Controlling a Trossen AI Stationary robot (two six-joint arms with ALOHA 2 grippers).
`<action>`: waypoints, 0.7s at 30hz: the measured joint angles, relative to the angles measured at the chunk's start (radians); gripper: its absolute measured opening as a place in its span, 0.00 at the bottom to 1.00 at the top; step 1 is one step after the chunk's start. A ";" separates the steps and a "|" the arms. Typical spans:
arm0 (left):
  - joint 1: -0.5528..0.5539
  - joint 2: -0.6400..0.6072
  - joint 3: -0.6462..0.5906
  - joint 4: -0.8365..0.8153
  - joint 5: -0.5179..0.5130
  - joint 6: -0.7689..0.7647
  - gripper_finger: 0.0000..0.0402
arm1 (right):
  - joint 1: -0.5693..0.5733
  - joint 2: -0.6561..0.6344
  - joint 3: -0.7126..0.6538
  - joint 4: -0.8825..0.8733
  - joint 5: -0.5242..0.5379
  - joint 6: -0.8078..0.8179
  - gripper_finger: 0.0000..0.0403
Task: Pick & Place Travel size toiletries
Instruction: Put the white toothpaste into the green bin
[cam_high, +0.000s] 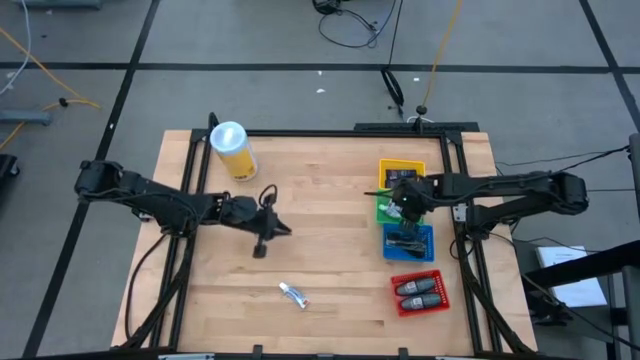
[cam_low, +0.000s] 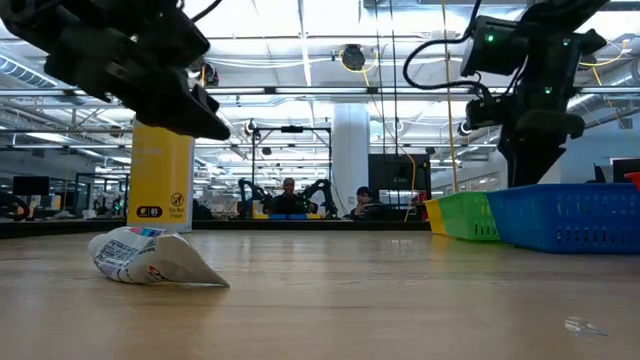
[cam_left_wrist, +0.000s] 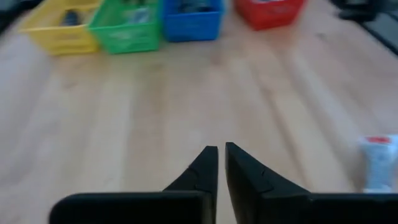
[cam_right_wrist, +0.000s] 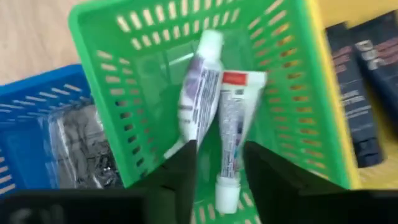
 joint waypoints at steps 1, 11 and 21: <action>-0.013 0.000 0.000 0.000 0.015 0.010 0.10 | 0.000 -0.006 0.000 0.001 0.011 0.001 0.32; -0.197 0.036 0.000 0.032 0.079 -0.085 0.53 | 0.123 -0.141 -0.006 0.308 0.053 0.124 0.47; -0.363 0.293 0.000 0.231 -0.005 -0.237 0.61 | 0.427 0.085 -0.128 1.100 0.182 0.016 0.39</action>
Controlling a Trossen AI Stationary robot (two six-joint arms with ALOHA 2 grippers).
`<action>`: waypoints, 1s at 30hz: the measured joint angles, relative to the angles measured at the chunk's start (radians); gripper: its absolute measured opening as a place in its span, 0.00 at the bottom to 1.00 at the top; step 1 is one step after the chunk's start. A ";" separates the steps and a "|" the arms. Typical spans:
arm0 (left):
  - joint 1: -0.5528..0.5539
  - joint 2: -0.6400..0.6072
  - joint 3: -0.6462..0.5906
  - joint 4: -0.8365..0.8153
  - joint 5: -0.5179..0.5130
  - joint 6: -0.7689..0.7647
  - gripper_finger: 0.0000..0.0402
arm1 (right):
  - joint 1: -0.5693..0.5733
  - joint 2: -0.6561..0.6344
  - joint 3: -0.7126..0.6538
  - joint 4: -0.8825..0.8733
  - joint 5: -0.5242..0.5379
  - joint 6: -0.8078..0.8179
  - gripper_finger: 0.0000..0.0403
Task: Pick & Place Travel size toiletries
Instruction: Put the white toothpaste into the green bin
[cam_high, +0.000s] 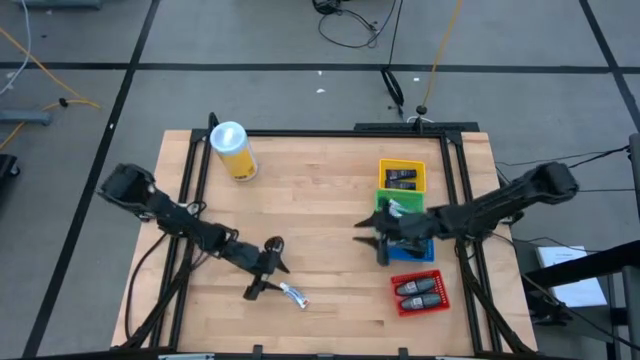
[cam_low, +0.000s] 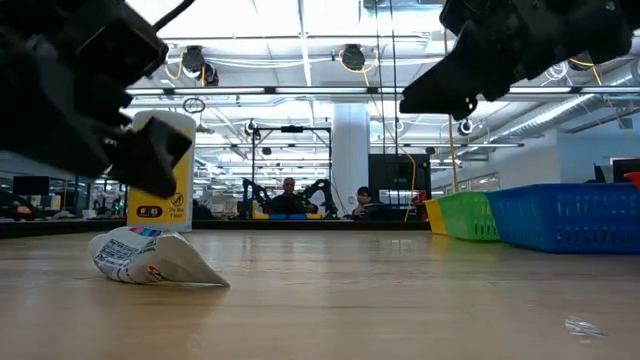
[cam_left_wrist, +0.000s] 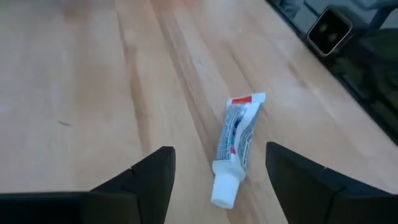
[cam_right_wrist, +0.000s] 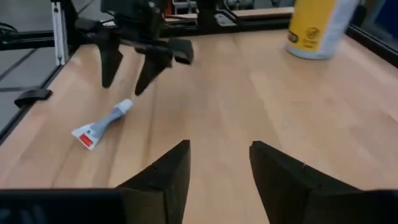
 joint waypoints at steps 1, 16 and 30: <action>-0.010 0.032 0.000 0.031 -0.017 -0.008 0.60 | 0.025 0.042 -0.001 0.049 0.025 -0.003 0.39; -0.014 0.254 0.077 0.092 0.024 -0.084 0.32 | 0.274 0.403 0.048 0.371 0.216 -0.032 0.33; 0.171 0.235 0.222 0.023 0.031 -0.286 0.18 | 0.297 0.542 0.229 0.333 0.210 -0.334 0.28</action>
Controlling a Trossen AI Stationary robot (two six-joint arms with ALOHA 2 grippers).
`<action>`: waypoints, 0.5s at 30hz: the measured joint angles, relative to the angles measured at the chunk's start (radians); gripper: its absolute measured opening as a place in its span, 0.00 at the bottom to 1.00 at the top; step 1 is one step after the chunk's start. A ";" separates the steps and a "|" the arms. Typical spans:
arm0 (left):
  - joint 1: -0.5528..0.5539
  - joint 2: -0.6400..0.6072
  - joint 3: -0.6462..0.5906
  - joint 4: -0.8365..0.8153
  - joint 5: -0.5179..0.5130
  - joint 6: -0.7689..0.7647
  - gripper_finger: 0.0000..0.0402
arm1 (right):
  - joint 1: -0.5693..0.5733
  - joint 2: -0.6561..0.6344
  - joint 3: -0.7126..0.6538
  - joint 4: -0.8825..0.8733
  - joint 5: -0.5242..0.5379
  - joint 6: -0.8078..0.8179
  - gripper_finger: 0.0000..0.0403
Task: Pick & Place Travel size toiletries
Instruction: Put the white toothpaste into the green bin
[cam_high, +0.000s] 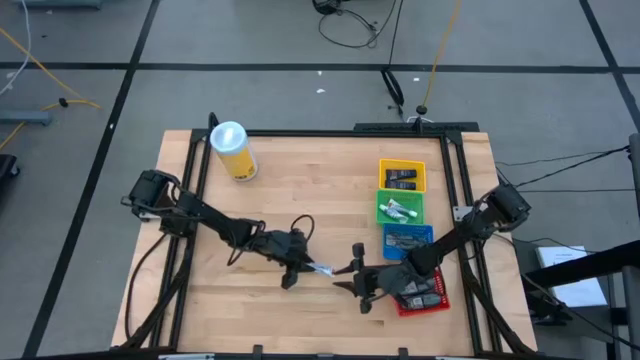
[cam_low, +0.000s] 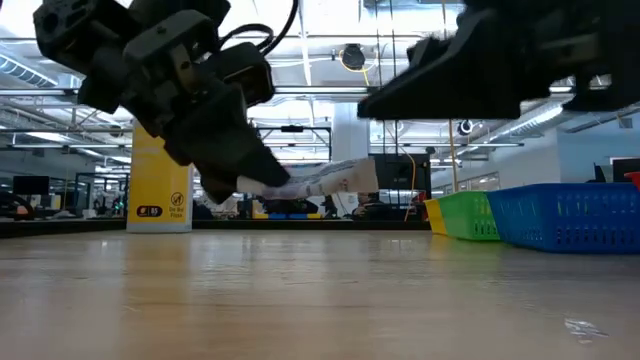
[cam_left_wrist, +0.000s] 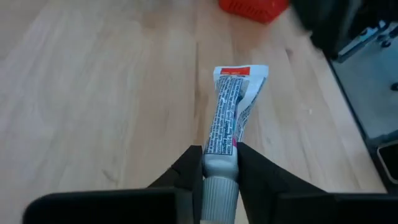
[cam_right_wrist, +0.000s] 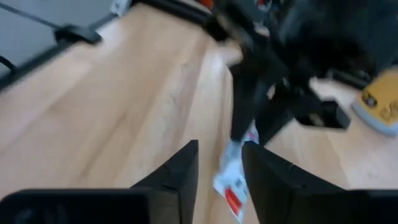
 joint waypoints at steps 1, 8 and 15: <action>0.005 0.000 0.006 0.000 0.000 -0.001 0.20 | -0.004 0.001 0.000 -0.016 0.000 0.016 0.30; 0.009 0.000 0.016 0.000 0.003 -0.033 0.19 | -0.035 0.053 -0.002 -0.043 0.025 0.022 0.52; 0.016 0.000 0.016 0.017 -0.018 -0.039 0.15 | -0.060 0.147 -0.001 0.067 0.043 0.007 0.58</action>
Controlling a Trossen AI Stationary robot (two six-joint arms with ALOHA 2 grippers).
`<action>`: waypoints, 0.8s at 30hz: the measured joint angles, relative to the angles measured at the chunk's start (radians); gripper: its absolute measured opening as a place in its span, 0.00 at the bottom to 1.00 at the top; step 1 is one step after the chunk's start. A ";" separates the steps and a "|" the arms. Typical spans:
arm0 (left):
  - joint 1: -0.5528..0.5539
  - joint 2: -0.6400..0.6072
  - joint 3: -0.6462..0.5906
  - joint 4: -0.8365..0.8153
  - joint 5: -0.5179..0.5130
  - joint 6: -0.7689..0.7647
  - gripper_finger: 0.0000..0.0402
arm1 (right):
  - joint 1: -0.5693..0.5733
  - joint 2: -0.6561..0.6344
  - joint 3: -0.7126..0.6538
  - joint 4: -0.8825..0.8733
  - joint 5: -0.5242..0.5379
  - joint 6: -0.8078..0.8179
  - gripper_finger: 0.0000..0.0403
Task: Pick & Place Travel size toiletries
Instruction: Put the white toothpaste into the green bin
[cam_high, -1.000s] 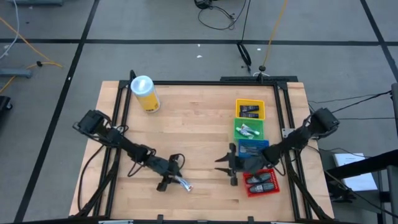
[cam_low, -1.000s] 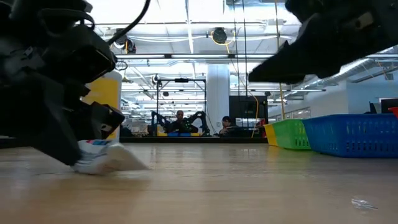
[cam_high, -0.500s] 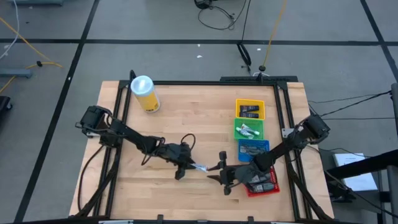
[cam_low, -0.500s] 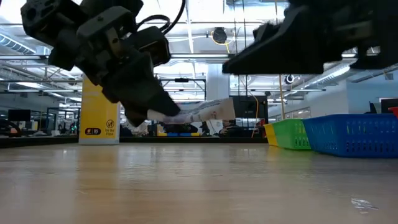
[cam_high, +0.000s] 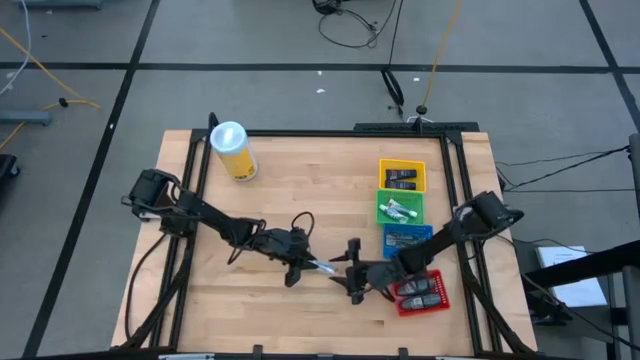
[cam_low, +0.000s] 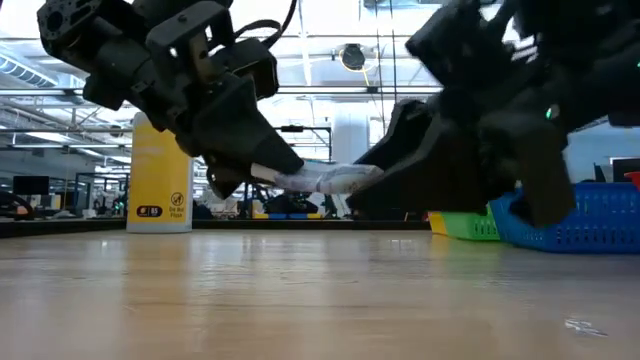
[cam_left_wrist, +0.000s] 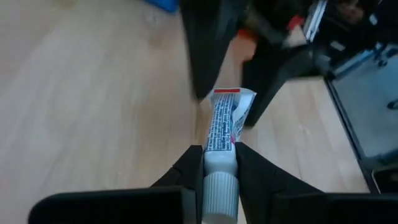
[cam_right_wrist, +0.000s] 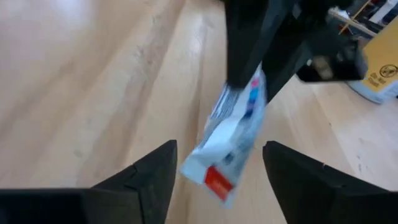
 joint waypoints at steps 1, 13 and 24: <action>0.002 -0.001 0.001 0.003 -0.008 -0.002 0.16 | -0.001 0.013 0.000 0.010 -0.001 -0.009 0.57; 0.016 -0.001 0.001 0.015 -0.015 -0.041 0.18 | 0.006 0.037 0.000 0.095 0.064 0.003 0.23; 0.074 -0.131 0.000 -0.002 0.188 0.065 0.54 | 0.033 -0.351 0.001 -0.556 0.064 0.339 0.03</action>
